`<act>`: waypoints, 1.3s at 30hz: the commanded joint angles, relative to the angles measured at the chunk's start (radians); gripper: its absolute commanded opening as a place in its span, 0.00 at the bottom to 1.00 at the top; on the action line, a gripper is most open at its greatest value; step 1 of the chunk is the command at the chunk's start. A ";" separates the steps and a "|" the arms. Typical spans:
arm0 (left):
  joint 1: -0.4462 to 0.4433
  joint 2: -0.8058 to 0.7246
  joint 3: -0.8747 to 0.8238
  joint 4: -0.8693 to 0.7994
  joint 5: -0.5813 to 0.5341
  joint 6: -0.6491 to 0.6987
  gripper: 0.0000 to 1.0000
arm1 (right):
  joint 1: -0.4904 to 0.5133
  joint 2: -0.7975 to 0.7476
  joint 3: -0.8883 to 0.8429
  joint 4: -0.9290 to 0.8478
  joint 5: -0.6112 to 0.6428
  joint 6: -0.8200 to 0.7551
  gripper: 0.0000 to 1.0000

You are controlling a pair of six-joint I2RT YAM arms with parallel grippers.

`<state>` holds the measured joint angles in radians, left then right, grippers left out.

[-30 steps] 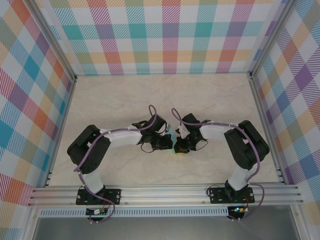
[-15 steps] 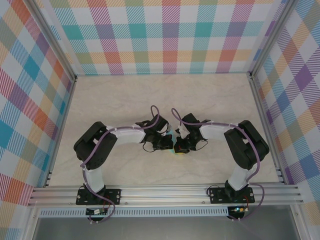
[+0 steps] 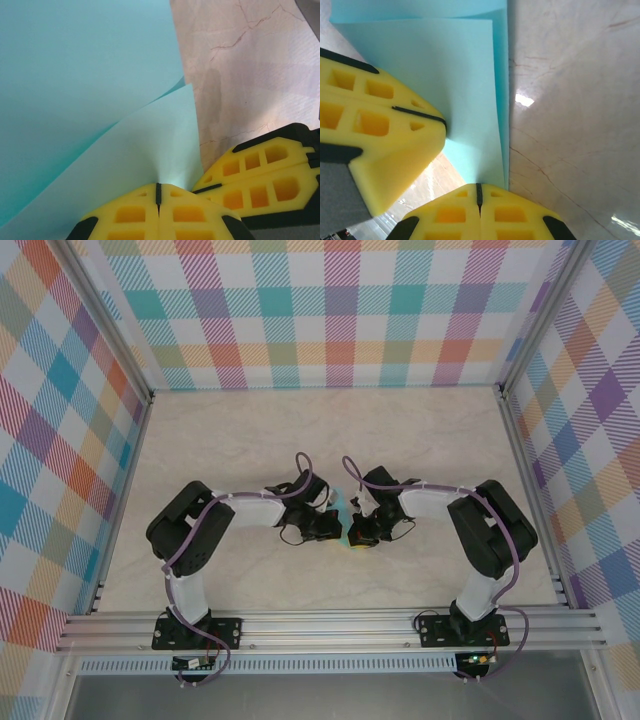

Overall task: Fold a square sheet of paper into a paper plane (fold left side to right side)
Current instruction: Third fold the triangle at the center of the table, then fourth fold the wing at the center of the table.

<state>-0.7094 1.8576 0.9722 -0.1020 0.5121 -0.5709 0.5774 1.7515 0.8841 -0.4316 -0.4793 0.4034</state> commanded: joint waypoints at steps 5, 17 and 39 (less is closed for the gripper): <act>0.131 -0.027 -0.084 -0.096 -0.105 0.102 0.00 | -0.001 0.054 -0.027 -0.103 0.120 -0.014 0.00; 0.311 -0.025 -0.040 -0.143 -0.050 0.178 0.00 | -0.001 0.042 -0.034 -0.085 0.076 -0.013 0.00; 0.207 -0.293 -0.227 0.171 0.024 -0.177 0.46 | 0.048 -0.315 -0.071 -0.016 0.249 -0.061 0.43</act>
<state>-0.4702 1.5356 0.7517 -0.0521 0.5236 -0.6514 0.5957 1.4780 0.8242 -0.4183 -0.3248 0.3931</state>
